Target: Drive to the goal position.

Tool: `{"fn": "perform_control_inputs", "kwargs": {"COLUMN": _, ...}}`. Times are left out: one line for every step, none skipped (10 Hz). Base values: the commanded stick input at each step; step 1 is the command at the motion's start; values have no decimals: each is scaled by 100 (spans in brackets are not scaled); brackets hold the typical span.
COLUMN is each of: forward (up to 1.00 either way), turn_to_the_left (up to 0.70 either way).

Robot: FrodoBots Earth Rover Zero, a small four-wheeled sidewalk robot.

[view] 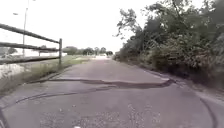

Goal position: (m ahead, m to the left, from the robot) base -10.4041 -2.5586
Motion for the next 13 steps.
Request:
{"fn": "perform_control_inputs", "kwargs": {"forward": 100, "turn_to_the_left": -1}}
{"fn": "perform_control_inputs", "kwargs": {"forward": 100, "turn_to_the_left": -1}}
{"fn": "perform_control_inputs", "kwargs": {"forward": 100, "turn_to_the_left": -1}}
{"fn": "perform_control_inputs", "kwargs": {"forward": 100, "turn_to_the_left": -1}}
{"fn": "perform_control_inputs", "kwargs": {"forward": 100, "turn_to_the_left": -1}}
{"fn": "perform_control_inputs", "kwargs": {"forward": 100, "turn_to_the_left": -1}}
{"fn": "perform_control_inputs", "kwargs": {"forward": 100, "turn_to_the_left": -1}}
{"fn": "perform_control_inputs", "kwargs": {"forward": 100, "turn_to_the_left": -1}}
{"fn": "perform_control_inputs", "kwargs": {"forward": 100, "turn_to_the_left": -1}}
{"fn": "perform_control_inputs", "kwargs": {"forward": 100, "turn_to_the_left": -1}}
{"fn": "perform_control_inputs", "kwargs": {"forward": 100, "turn_to_the_left": -1}}
{"fn": "perform_control_inputs", "kwargs": {"forward": 100, "turn_to_the_left": -1}}
{"fn": "perform_control_inputs", "kwargs": {"forward": 100, "turn_to_the_left": -1}}
